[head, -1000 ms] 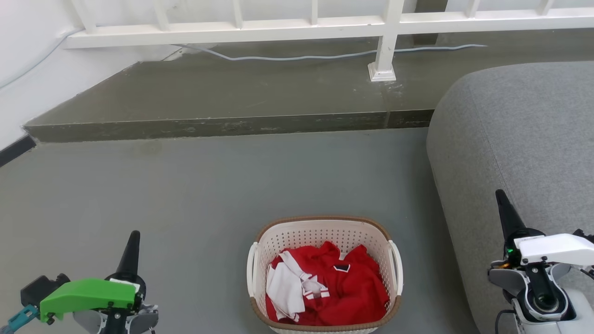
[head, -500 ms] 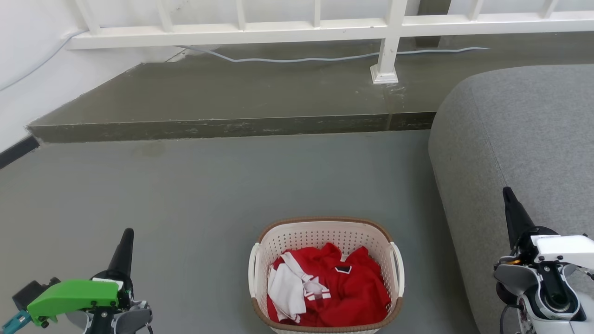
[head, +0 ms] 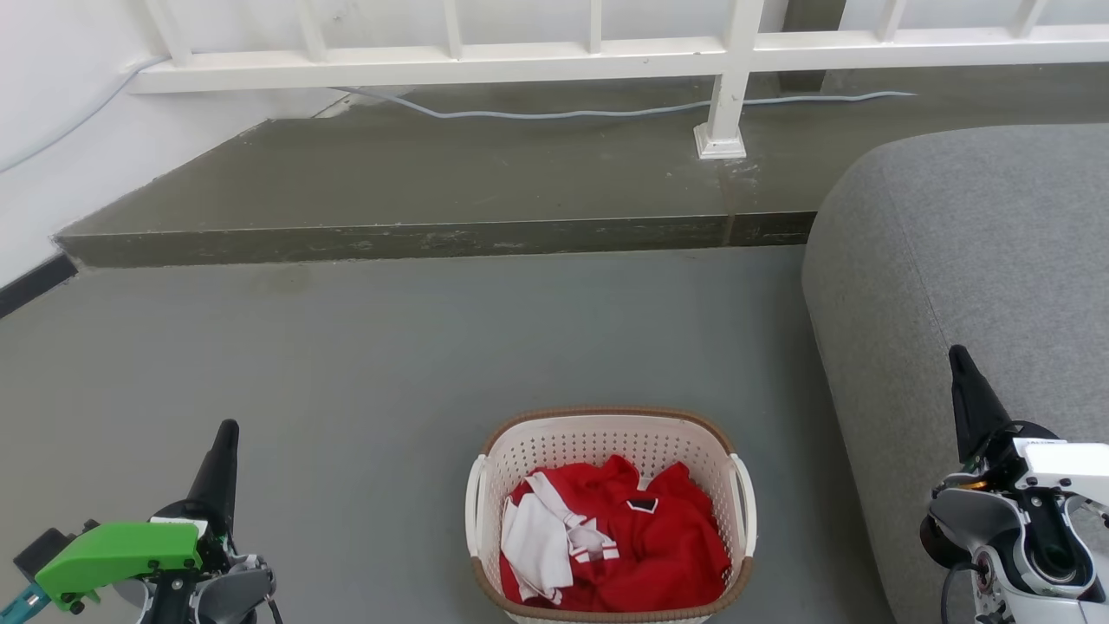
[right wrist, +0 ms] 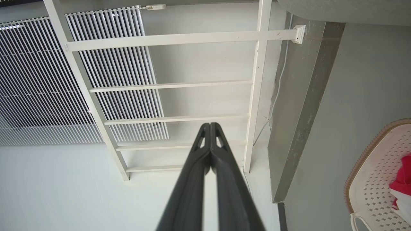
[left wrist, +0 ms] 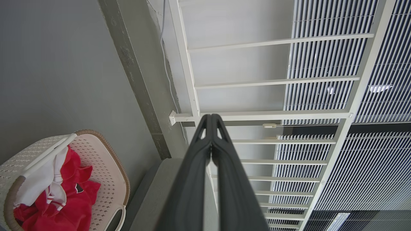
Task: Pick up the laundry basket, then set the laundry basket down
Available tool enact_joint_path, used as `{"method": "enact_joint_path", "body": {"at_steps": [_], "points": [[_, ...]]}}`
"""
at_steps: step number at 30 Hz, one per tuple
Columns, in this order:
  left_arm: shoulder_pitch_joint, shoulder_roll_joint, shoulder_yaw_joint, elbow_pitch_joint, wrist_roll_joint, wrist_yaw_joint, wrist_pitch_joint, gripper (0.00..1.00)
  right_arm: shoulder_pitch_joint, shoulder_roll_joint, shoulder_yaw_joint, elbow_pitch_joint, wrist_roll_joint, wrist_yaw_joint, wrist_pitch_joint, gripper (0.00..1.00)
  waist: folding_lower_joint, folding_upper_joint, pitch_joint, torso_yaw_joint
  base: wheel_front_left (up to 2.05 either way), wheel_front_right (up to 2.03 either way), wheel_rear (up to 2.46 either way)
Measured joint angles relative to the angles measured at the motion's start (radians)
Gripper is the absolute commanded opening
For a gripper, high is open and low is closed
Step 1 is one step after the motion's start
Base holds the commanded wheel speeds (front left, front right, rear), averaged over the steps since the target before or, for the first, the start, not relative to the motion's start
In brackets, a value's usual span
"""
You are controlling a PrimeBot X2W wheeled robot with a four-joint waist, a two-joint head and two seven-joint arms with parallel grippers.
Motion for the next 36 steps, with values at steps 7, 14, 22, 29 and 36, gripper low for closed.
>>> {"method": "enact_joint_path", "body": {"at_steps": [7,14,22,29,36], "points": [[0.0,0.0,0.0,0.0,0.0,0.0,0.0,0.0,0.0,0.0,0.0,0.0,0.0,0.0,0.0,0.0,0.0,0.0,0.0,0.0,0.0,0.0,0.0],[0.0,0.0,0.001,0.0,0.0,0.0,0.0,0.0,0.0,0.0,0.0,-0.001,0.0,0.0,0.0,0.0,0.0,0.0,0.0,0.0,0.0,0.0,0.0],[0.0,0.0,0.001,0.0,0.0,0.0,0.0,0.0,0.0,0.0,0.0,-0.001,0.0,0.0,0.0,0.0,0.0,0.0,0.0,0.0,0.0,0.0,0.0],[0.0,0.0,0.001,0.0,0.0,0.0,0.0,0.0,0.0,0.0,0.0,-0.001,0.0,0.0,0.0,0.0,0.0,0.0,0.0,0.0,0.0,0.0,0.0],[0.0,0.0,0.001,0.0,0.0,0.0,0.0,0.0,0.0,0.0,0.0,-0.001,0.0,0.0,0.0,0.0,0.0,0.0,0.0,0.0,0.0,0.0,0.0]]}}
